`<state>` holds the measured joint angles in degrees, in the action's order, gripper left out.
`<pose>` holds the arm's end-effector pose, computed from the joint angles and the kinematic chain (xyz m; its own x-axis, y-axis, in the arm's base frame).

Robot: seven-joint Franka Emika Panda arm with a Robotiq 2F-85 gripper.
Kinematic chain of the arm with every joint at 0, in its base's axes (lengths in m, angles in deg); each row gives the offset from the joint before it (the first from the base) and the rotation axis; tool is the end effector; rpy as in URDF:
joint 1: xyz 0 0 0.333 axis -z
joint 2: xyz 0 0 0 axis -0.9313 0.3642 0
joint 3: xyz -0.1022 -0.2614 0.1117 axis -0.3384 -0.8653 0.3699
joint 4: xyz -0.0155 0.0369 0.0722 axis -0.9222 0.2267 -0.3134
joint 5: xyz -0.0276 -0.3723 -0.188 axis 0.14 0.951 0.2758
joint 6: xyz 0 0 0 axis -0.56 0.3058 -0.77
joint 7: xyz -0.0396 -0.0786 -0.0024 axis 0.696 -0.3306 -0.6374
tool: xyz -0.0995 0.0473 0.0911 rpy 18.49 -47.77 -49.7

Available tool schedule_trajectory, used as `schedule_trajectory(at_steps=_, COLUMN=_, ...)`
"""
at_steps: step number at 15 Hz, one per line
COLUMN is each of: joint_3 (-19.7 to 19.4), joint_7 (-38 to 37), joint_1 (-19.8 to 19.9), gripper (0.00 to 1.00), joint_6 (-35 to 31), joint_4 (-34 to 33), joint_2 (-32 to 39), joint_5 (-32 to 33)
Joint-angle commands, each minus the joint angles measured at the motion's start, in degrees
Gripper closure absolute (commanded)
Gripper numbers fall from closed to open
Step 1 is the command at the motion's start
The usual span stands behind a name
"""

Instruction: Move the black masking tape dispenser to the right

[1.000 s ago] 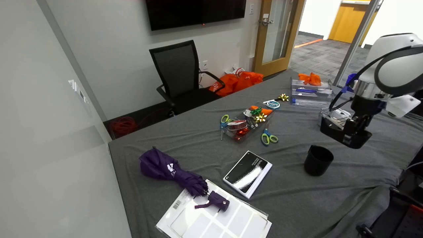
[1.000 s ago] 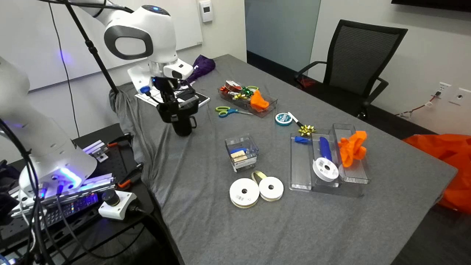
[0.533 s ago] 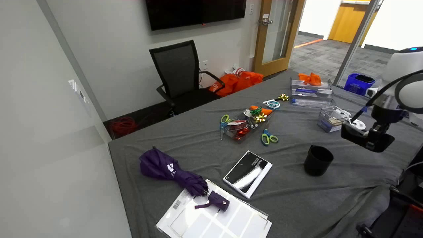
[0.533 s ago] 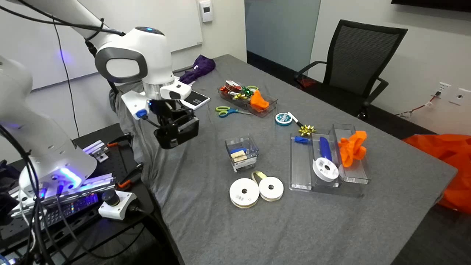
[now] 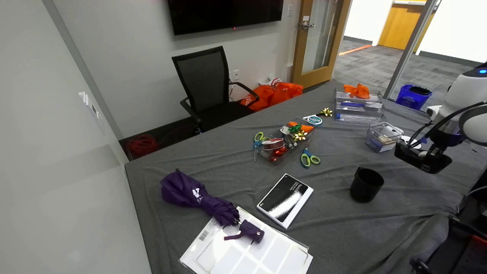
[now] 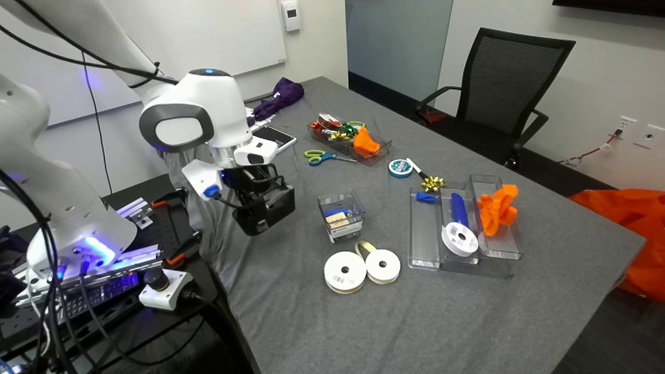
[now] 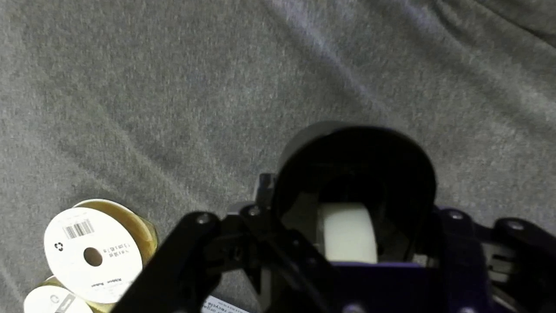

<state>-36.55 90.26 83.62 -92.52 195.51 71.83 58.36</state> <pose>0.3533 -0.2078 0.1327 0.9940 0.0837 -0.0698 0.0933 -0.9843 0.1496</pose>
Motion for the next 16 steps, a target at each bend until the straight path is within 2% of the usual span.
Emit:
schedule_trajectory(at_steps=1, joint_3=0.4, joint_7=3.6, joint_1=1.0, gripper=0.58, joint_6=-6.6, joint_4=-2.1, joint_2=7.4, joint_5=-3.3)
schedule_trajectory(at_steps=5, joint_3=2.9, joint_7=7.4, joint_1=2.8, gripper=0.58, joint_6=-10.0, joint_4=-3.4, joint_2=13.0, joint_5=-9.4)
schedule_trajectory(at_steps=8, joint_3=8.4, joint_7=11.9, joint_1=7.3, gripper=0.58, joint_6=-9.9, joint_4=-4.4, joint_2=14.8, joint_5=-15.8)
schedule_trajectory(at_steps=9, joint_3=12.7, joint_7=15.2, joint_1=11.2, gripper=0.08, joint_6=-9.7, joint_4=-4.4, joint_2=14.5, joint_5=-19.8)
schedule_trajectory(at_steps=10, joint_3=15.0, joint_7=17.3, joint_1=13.2, gripper=0.07, joint_6=-9.0, joint_4=-4.6, joint_2=14.3, joint_5=-21.9)
schedule_trajectory(at_steps=12, joint_3=16.7, joint_7=19.2, joint_1=14.4, gripper=0.00, joint_6=-6.2, joint_4=-5.2, joint_2=13.1, joint_5=-23.7)
schedule_trajectory(at_steps=13, joint_3=17.4, joint_7=20.0, joint_1=14.8, gripper=0.00, joint_6=-4.0, joint_4=-5.1, joint_2=11.8, joint_5=-24.3)
schedule_trajectory(at_steps=16, joint_3=17.1, joint_7=22.1, joint_1=13.2, gripper=0.00, joint_6=3.4, joint_4=-4.6, joint_2=7.5, joint_5=-26.0)
